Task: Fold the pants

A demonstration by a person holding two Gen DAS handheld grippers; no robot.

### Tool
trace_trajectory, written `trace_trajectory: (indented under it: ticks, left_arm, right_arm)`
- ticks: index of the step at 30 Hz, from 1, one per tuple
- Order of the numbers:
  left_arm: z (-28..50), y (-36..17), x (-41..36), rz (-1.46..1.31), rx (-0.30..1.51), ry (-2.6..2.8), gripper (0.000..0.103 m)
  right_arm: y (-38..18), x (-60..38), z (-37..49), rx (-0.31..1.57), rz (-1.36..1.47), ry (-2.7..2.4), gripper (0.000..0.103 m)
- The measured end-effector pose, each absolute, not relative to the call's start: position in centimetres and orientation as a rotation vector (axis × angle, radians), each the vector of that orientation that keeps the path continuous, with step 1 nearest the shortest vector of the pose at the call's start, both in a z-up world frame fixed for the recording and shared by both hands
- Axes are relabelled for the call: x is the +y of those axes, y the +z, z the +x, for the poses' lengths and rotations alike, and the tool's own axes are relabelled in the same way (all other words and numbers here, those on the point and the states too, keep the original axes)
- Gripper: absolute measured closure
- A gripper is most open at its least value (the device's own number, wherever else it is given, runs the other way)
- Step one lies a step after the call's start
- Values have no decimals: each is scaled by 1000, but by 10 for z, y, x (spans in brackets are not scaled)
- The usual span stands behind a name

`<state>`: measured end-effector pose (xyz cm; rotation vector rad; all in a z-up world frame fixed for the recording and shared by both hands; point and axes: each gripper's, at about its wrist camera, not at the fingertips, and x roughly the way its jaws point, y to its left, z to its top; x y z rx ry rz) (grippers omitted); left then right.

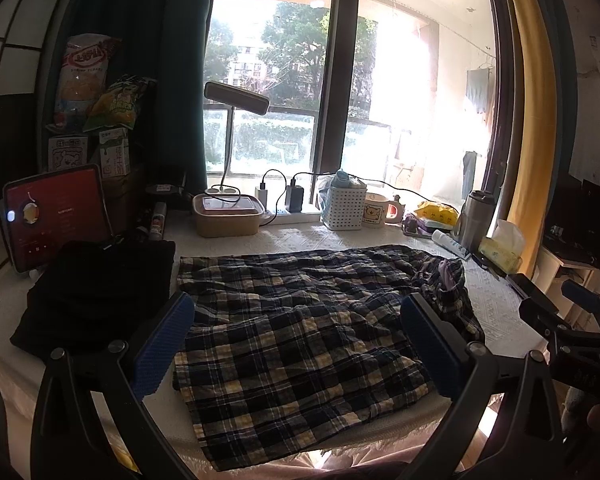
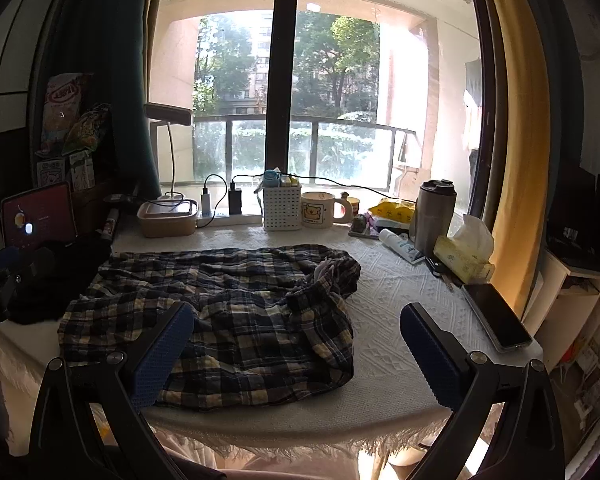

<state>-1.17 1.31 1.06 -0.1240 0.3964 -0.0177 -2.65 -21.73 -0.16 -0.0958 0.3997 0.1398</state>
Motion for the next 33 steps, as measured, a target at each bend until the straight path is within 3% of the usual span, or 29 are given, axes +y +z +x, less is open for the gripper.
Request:
trace_trajectory:
  ticks: [12, 28, 31, 32, 33]
  left_arm:
    - [23, -33, 19, -117, 526, -35, 1]
    - [116, -54, 89, -139, 670, 105, 1]
    - [120, -61, 82, -150, 708, 89, 2]
    - [121, -62, 79, -148, 714, 84, 1]
    - [122, -62, 75, -145, 720, 80, 1]
  right_arm:
    - [-30, -227, 12, 483, -125, 96, 0]
    - [-58, -251, 119, 636, -143, 134, 0]
    - [-66, -226, 126, 660, -205, 213, 10]
    - [-70, -219, 129, 666, -228, 224, 19]
    - [-75, -213, 133, 681, -254, 229, 35]
